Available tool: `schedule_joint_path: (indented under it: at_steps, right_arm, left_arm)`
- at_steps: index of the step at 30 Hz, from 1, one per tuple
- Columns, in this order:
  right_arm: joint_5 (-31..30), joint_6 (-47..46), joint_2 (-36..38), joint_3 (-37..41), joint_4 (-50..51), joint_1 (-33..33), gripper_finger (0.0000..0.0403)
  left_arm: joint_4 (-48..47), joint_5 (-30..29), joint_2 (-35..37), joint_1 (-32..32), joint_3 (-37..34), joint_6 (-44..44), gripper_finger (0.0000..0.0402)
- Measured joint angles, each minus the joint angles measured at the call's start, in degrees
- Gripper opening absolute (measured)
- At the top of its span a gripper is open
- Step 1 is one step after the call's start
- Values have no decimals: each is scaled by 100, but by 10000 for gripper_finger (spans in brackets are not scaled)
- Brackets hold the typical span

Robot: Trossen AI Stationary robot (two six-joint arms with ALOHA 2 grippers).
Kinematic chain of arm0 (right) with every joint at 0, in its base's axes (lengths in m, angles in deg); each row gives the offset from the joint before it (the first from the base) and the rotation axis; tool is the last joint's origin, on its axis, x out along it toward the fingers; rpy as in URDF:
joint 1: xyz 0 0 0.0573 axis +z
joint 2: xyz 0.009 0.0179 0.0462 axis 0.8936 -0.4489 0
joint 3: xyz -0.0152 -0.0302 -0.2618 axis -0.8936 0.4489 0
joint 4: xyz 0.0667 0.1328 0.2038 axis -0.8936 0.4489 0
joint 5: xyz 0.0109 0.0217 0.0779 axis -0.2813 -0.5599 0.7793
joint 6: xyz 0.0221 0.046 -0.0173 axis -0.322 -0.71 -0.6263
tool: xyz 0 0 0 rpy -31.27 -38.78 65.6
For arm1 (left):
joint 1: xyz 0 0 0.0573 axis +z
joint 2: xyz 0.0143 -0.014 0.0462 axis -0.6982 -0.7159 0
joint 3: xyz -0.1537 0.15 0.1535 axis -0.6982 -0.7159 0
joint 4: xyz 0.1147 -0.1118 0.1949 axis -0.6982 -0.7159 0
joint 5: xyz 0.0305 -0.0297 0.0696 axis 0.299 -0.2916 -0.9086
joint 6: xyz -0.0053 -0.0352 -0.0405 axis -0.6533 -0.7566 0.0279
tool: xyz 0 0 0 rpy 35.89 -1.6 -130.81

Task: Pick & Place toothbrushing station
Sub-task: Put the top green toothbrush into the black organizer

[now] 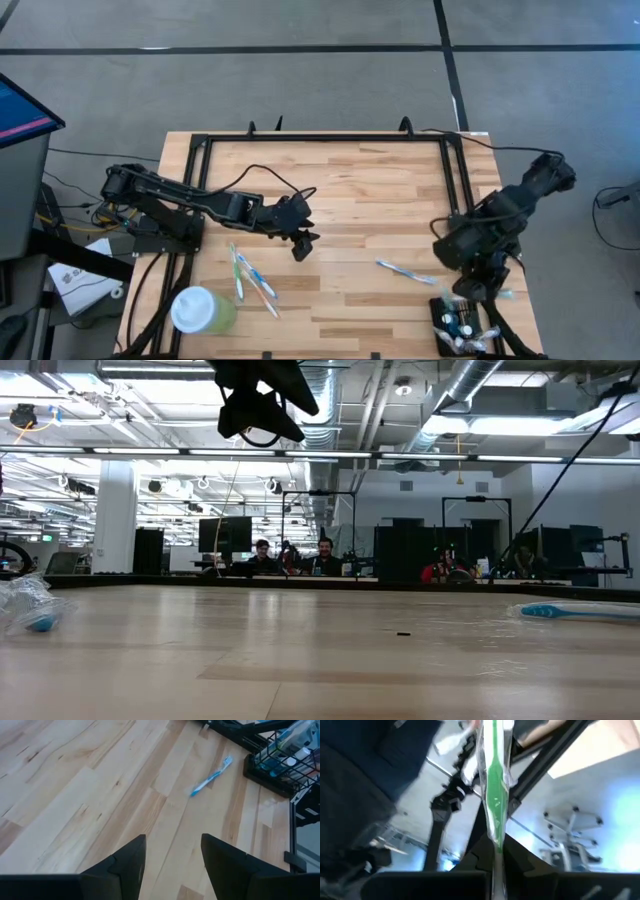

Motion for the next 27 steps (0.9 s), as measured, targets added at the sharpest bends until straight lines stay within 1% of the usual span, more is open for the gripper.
schedule_joint_path:
  at_steps: [7,14,18,21,27]
  right_arm:
    - [402,835,-631,0,77,114,30]
    - [520,1734,-1245,0,66,18,7]
    - [649,2250,-1547,0,66,-39,16]
    - [687,2476,-1616,2,68,-74,18]
    - [736,2451,-1466,2,70,-193,7]
  left_arm:
    - [19,2,0,-6,0,-93,185]
    - [28,11,0,-15,2,-115,185]
    - [34,104,0,-15,2,-118,185]
    - [35,106,0,-15,2,-118,185]
    - [38,144,0,-52,2,-121,185]
